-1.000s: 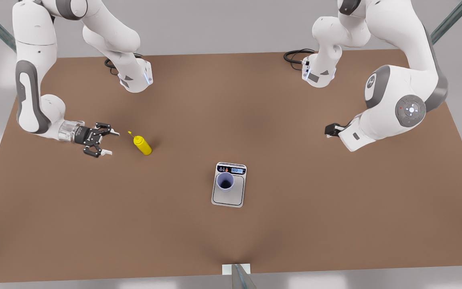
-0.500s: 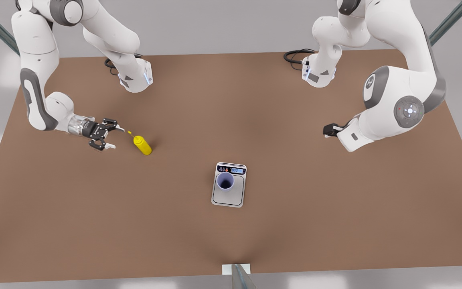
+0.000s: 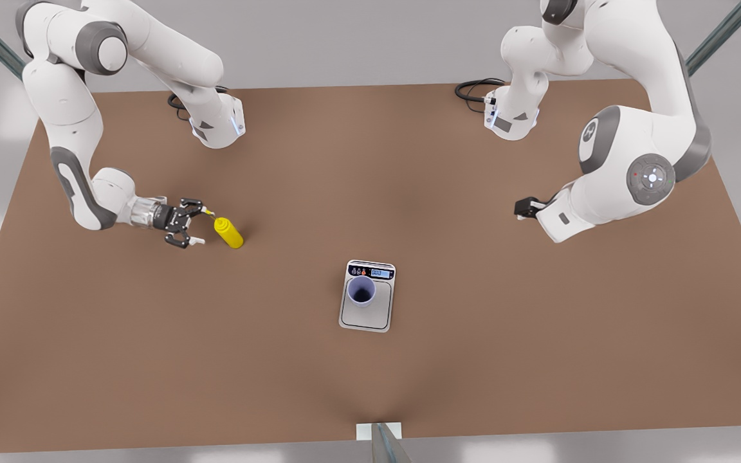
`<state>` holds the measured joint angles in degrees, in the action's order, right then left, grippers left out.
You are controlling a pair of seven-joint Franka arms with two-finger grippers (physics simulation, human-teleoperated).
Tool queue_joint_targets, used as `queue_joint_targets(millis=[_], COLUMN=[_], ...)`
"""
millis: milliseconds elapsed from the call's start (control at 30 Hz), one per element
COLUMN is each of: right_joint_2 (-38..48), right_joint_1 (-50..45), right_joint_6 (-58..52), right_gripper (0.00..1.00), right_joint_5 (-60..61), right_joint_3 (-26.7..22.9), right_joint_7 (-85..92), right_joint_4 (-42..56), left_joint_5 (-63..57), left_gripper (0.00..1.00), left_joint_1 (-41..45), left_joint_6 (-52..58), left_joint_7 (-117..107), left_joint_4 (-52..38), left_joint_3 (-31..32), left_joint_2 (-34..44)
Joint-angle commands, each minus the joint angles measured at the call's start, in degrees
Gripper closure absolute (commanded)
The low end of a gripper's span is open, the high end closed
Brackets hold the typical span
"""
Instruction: Move cup to the weight, pick up sauce bottle, pour sauce
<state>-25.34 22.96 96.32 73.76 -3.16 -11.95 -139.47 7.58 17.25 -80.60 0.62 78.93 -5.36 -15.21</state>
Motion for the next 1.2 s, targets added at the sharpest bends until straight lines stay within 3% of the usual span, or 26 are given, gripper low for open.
queue_joint_targets(millis=[0, 333, 1033, 1067, 1167], right_joint_2=[-0.32, -2.26, -4.45, -4.45, -4.45], right_joint_1=[-0.02, 0.42, 0.78, 0.78, 0.78], right_joint_6=[0.01, 4.58, 11.26, 11.26, 11.52], right_gripper=[0.0, 0.0, 0.0, 0.01, 0.16], right_joint_5=[0.06, 0.86, 4.28, 4.28, 4.28], right_joint_3=[0.26, 2.45, 13.18, 13.18, 13.79], right_joint_7=[0.7, 3.6, 3.6, 3.6, 3.6], right_joint_4=[-0.09, 0.43, 1.31, 1.31, 1.49], left_joint_5=[-0.02, 0.06, 0.15, 0.15, 0.15], left_gripper=[0.0, 0.0, 0.0, 0.0, 0.0], left_joint_1=[-0.02, -0.02, -0.02, -0.02, -0.02], left_joint_6=[0.0, 0.0, 0.0, 0.0, 0.09], left_joint_7=[-0.09, -0.09, -0.09, -0.09, -0.09], left_joint_4=[0.0, 0.0, 0.0, 0.0, 0.0], left_joint_3=[0.0, 0.44, 0.79, 0.79, 0.88], left_joint_2=[0.0, 0.0, -0.08, -0.08, 0.0])
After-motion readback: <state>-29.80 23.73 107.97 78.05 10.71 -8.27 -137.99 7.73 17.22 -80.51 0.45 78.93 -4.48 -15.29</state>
